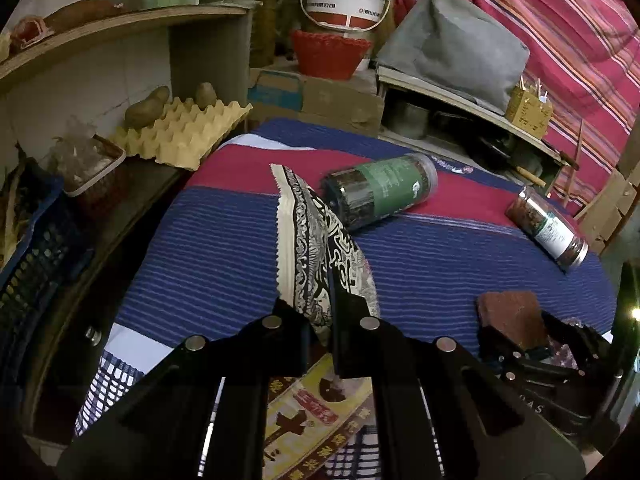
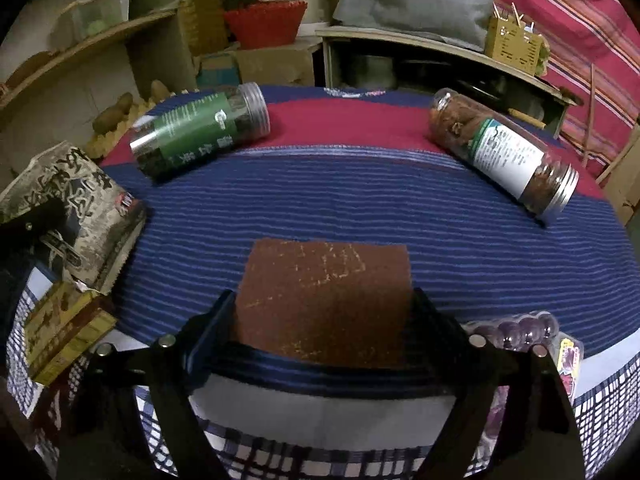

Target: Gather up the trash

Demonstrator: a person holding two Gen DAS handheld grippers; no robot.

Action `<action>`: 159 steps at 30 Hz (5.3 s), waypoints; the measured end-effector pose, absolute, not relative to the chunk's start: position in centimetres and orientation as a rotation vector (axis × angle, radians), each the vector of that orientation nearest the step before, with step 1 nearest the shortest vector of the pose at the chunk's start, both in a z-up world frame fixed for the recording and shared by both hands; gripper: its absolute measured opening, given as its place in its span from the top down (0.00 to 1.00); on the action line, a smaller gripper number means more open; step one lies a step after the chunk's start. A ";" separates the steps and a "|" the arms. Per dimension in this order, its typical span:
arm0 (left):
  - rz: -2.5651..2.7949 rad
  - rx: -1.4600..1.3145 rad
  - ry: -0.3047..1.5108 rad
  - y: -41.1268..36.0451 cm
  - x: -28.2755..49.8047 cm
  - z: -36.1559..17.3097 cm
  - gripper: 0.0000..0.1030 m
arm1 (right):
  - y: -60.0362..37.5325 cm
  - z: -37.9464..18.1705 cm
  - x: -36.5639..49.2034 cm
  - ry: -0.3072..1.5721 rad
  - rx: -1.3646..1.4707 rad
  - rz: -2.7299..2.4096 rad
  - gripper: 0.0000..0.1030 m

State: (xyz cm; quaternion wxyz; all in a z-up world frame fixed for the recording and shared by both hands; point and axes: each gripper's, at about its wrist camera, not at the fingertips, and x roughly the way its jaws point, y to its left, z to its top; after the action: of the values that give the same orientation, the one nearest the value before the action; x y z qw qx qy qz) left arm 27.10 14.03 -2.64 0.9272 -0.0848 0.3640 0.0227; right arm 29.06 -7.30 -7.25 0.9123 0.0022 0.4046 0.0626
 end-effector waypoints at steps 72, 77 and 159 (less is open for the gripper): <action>-0.263 0.110 0.342 -20.2 11.4 4.0 0.05 | -53.4 -4.9 11.9 0.670 0.153 -0.469 0.07; -0.216 0.109 0.334 -15.7 9.8 4.5 0.05 | -50.3 -2.1 9.9 0.565 0.133 -0.463 0.04; -0.053 0.075 0.442 -4.2 3.6 -1.7 0.05 | -22.2 -3.1 1.2 0.403 0.026 -0.214 0.04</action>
State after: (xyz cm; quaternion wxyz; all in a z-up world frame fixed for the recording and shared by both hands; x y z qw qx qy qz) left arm 3.55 -4.20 -1.72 0.9746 0.0374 0.2192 -0.0264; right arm 1.20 -22.18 -3.13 0.9741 0.0127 0.1995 -0.1061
